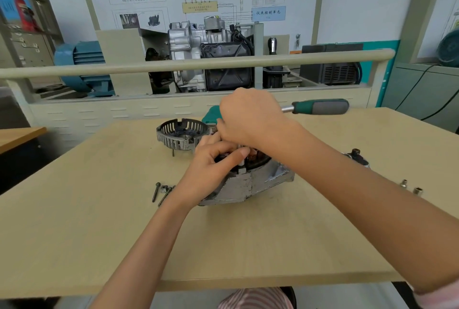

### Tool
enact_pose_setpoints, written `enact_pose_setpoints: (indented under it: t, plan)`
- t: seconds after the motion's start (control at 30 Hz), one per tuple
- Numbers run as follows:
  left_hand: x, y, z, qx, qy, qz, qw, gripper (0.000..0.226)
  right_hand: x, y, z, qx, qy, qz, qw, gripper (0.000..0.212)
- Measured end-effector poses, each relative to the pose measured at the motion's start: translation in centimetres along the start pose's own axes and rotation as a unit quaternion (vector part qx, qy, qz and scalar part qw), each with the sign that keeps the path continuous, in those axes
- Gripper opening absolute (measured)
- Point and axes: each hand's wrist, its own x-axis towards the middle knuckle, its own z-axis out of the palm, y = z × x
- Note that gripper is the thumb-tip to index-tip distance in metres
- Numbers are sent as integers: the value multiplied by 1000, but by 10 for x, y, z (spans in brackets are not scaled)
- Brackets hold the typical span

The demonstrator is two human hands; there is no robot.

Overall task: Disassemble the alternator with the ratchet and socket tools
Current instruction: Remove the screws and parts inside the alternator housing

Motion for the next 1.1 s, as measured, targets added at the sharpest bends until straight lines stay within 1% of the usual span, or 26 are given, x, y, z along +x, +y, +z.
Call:
enact_pose_setpoints:
  t: [0.1, 0.2, 0.27, 0.33, 0.37, 0.43, 0.47, 0.5, 0.53, 0.57, 0.67, 0.7, 0.77, 0.83, 0.9, 1.0, 1.07, 1.1]
  plan:
    - [0, 0, -2, 1, -10, 12, 1000, 28, -1, 10, 0, 54, -6, -83, 995, 38]
    - [1, -2, -3, -10, -12, 25, 1000, 16, -2, 13, -3, 100, -16, -114, 988, 41]
    - [0, -2, -2, -23, -2, 28, 999, 13, -2, 13, -3, 98, -19, -111, 989, 41]
    - [0, -3, -2, -25, 8, 34, 999, 19, -1, 9, -2, 75, -17, -92, 993, 40]
    - [0, -4, -1, -23, 13, 37, 999, 21, 0, 7, -2, 55, -14, -71, 996, 38]
    - [0, -4, 1, -18, 19, 36, 999, 14, 0, -1, -1, 8, -17, -8, 1000, 27]
    - [1, -4, 2, -16, 24, 30, 999, 18, 1, -4, -2, -15, -25, 19, 999, 21]
    - [1, -5, 2, -18, 29, 24, 999, 28, 1, -7, -2, -32, -31, 32, 998, 20]
    - [1, -5, 3, -21, 33, 19, 999, 34, 1, -8, -1, -40, -32, 35, 998, 24]
    - [0, -5, 3, -24, 36, 17, 999, 34, 1, -7, -1, -40, -28, 27, 998, 30]
    - [-1, -4, 3, -21, 27, 15, 999, 13, 1, 3, -3, 0, -23, -31, 999, 38]
    - [-1, -4, 3, -18, 23, 17, 999, 11, 1, 6, -4, 18, -26, -58, 998, 39]
    - [-3, -3, 3, -23, 23, 19, 999, 13, 0, 12, -6, 51, -33, -99, 993, 40]
    - [-4, 0, 3, -28, 28, 21, 999, 18, -1, 15, -6, 78, -37, -116, 989, 39]
    - [-5, -1, 3, -31, 27, 23, 999, 21, -2, 16, -5, 86, -40, -119, 988, 38]
    - [-4, -2, 2, -41, 43, 27, 998, 16, -2, 13, -7, 69, -40, -104, 991, 38]
    - [-3, -1, 4, -60, 57, 23, 996, 8, -3, 5, -6, 29, -32, -53, 998, 38]
    - [-2, -1, 5, -64, 64, 18, 996, 13, -3, 0, -5, 0, -27, -14, 1000, 37]
